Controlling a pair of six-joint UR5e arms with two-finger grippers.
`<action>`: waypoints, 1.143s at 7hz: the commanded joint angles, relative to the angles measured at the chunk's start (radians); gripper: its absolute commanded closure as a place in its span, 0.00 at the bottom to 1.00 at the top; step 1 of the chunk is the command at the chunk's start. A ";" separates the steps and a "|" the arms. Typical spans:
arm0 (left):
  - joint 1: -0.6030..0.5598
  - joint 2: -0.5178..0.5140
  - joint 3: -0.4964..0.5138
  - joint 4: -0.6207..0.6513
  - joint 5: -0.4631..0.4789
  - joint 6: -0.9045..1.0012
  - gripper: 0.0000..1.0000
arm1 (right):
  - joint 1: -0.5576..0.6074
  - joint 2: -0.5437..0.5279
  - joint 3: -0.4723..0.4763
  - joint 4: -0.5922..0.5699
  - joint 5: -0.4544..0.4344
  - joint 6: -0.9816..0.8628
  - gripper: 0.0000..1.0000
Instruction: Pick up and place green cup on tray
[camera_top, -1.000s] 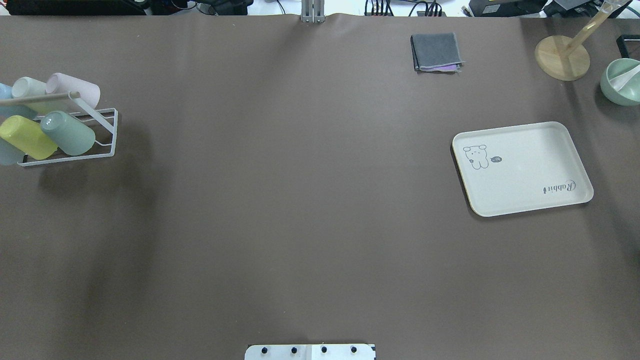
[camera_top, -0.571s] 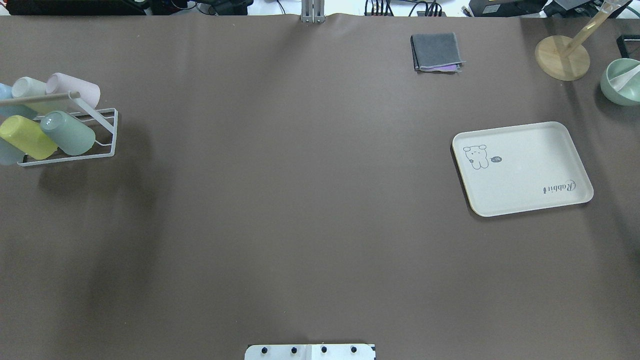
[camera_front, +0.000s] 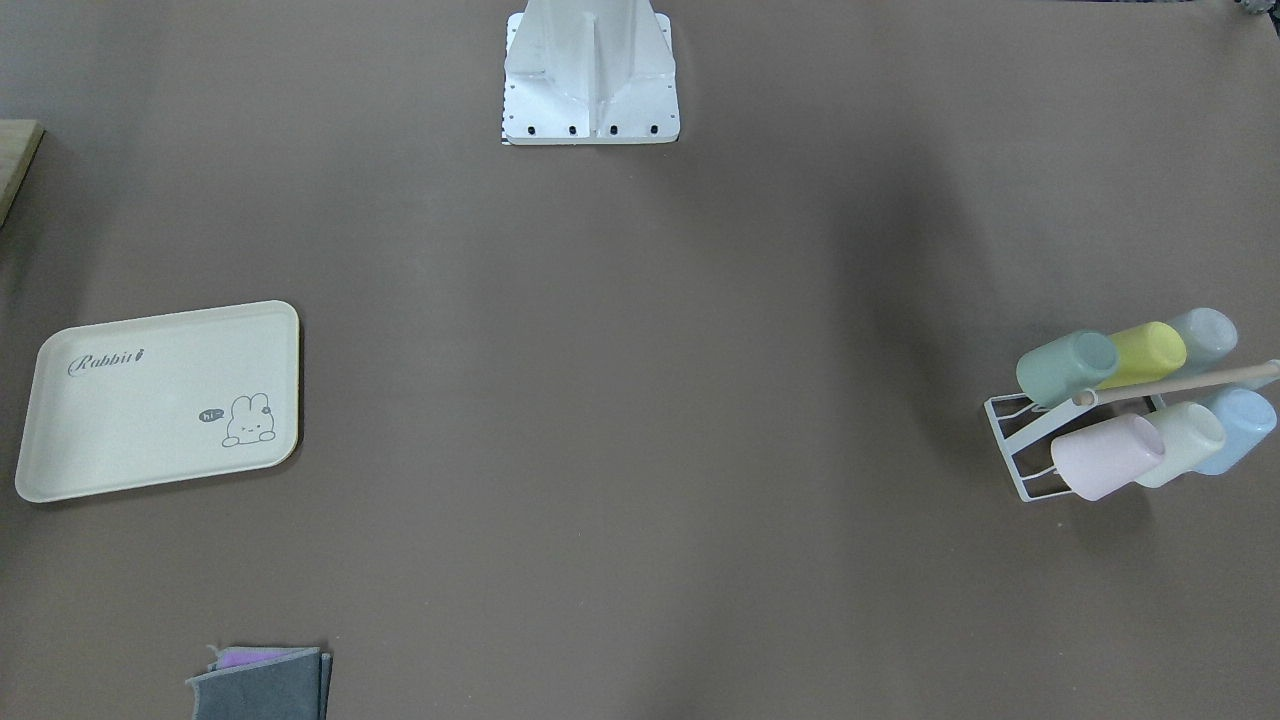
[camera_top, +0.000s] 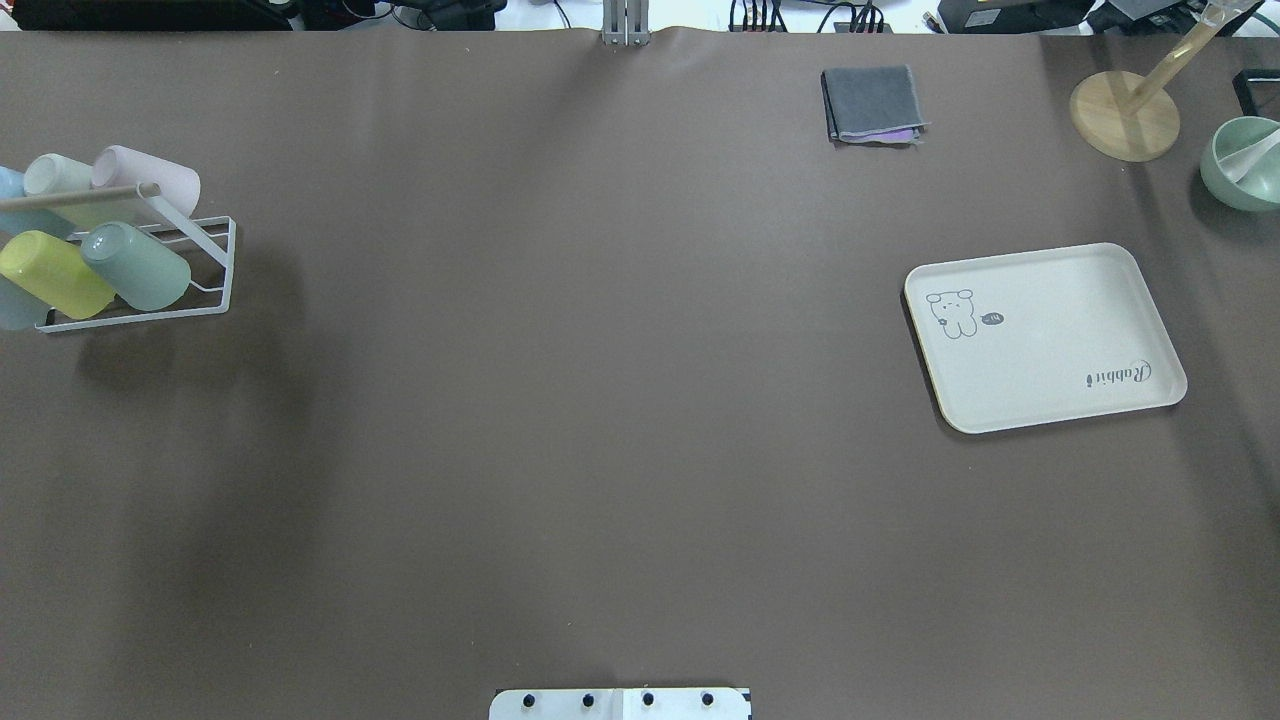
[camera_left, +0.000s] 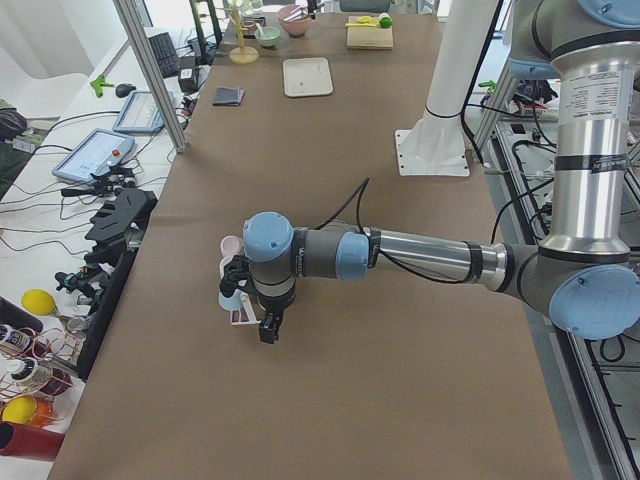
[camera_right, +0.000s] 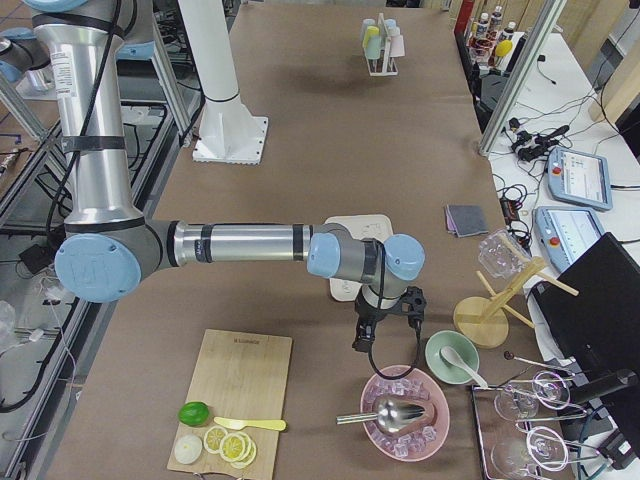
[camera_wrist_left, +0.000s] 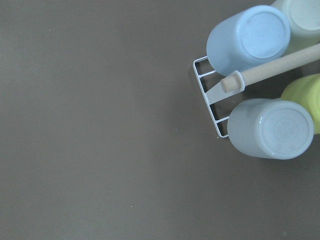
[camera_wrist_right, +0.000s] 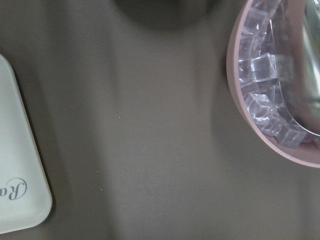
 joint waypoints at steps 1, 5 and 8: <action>0.003 -0.003 -0.014 0.002 0.005 -0.001 0.01 | 0.007 -0.006 0.001 0.000 0.000 -0.005 0.00; 0.032 -0.020 -0.098 0.001 0.040 0.002 0.01 | 0.007 -0.003 0.006 0.002 -0.009 0.000 0.00; 0.146 -0.034 -0.144 0.001 0.083 0.002 0.01 | 0.007 -0.005 0.006 0.003 -0.009 0.003 0.00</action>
